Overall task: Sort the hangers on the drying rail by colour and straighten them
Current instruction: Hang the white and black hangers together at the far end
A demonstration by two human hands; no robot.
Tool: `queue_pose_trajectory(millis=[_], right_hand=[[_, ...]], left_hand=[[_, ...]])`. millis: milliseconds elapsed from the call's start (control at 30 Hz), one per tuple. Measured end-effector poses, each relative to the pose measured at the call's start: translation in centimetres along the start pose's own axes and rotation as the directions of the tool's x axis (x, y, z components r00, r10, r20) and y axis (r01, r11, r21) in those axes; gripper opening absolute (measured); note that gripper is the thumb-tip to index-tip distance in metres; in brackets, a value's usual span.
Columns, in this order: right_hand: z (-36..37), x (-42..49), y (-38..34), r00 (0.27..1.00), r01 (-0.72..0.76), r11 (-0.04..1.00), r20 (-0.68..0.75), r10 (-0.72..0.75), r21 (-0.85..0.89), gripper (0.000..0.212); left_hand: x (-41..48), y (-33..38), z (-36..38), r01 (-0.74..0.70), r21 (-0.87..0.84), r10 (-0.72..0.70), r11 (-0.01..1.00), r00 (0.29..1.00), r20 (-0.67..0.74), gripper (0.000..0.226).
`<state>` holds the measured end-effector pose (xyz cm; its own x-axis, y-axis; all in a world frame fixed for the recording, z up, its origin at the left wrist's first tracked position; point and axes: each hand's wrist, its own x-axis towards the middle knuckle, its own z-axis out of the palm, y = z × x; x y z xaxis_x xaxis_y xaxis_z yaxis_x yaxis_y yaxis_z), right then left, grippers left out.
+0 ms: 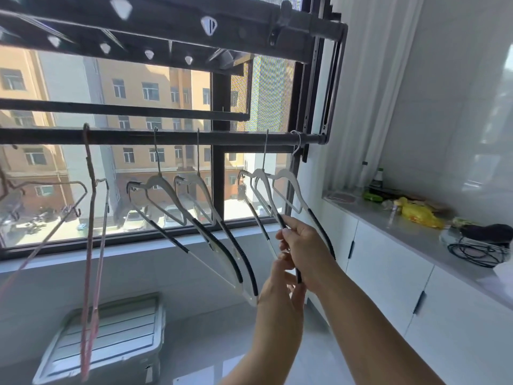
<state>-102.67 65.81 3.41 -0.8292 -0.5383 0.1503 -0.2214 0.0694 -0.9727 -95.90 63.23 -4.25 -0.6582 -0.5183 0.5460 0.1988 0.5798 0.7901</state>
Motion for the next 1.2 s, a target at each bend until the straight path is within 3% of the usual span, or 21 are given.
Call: queue_pose_trajectory(millis=[200, 267, 333, 433, 533, 567, 633, 767, 900, 1067, 1200], right_hand=[[0.1, 0.1, 0.5, 1.000, 0.019, 0.999, -0.019, -0.020, -0.046, 0.037], [0.1, 0.0, 0.4, 0.999, 0.038, 0.996, 0.001, -0.038, -0.078, 0.037], [0.1, -0.4, 0.2, 0.997, 0.078, 0.982, 0.003, -0.079, -0.173, 0.036], [0.3, -1.8, -0.6, 0.947, 0.244, 0.823, -0.058, -0.317, -0.513, 0.039], [1.5, -3.9, -2.4, 0.807, 0.475, 0.677, -0.028, -0.590, -0.562, 0.040], [2.1, -4.3, -2.8, 0.807, 0.509, 0.688, 0.010, -0.590, -0.518, 0.040], [3.4, -4.6, -2.9, 0.874, 0.470, 0.780, 0.099, -0.475, -0.412, 0.042], [5.1, -3.6, -2.0, 0.950, 0.292, 0.906, 0.203, -0.238, -0.305, 0.040], [5.8, -2.9, -0.6, 0.964, 0.080, 0.991, 0.262, -0.048, -0.111, 0.029], [6.8, -3.3, -0.6, 0.955, 0.006, 0.997, 0.295, -0.030, 0.081, 0.020], [7.5, -3.5, -0.4, 0.976, 0.039, 0.998, 0.214, -0.049, 0.053, 0.023]], left_hand=[[-0.6, -0.7, 0.2, 0.010, 0.015, -0.011, 1.000, 0.999, 0.048, 0.033], [-1.7, -0.9, 0.2, -0.008, 0.075, 0.000, 0.997, 0.994, 0.113, 0.049], [-3.0, -1.1, 0.1, -0.117, 0.265, 0.089, 0.957, 0.989, 0.116, 0.062], [-4.8, -1.5, -1.0, -0.295, 0.257, 0.287, 0.920, 0.956, 0.068, 0.068], [-6.1, -1.7, -2.4, -0.381, 0.248, 0.402, 0.891, 0.915, -0.038, 0.047], [-6.4, -1.6, -2.7, -0.385, 0.255, 0.414, 0.887, 0.907, -0.071, 0.041], [-6.5, -1.9, -3.3, -0.372, 0.308, 0.428, 0.876, 0.893, -0.140, 0.038], [-5.9, -2.6, -4.4, -0.241, 0.347, 0.320, 0.906, 0.928, -0.191, 0.048], [-6.1, -3.3, -5.0, -0.186, 0.355, 0.263, 0.916, 0.947, -0.182, 0.053], [-6.1, -3.4, -5.6, -0.158, 0.325, 0.226, 0.932, 0.957, -0.183, 0.053], [-5.6, -3.4, -6.1, -0.157, 0.354, 0.233, 0.922, 0.955, -0.184, 0.047]])
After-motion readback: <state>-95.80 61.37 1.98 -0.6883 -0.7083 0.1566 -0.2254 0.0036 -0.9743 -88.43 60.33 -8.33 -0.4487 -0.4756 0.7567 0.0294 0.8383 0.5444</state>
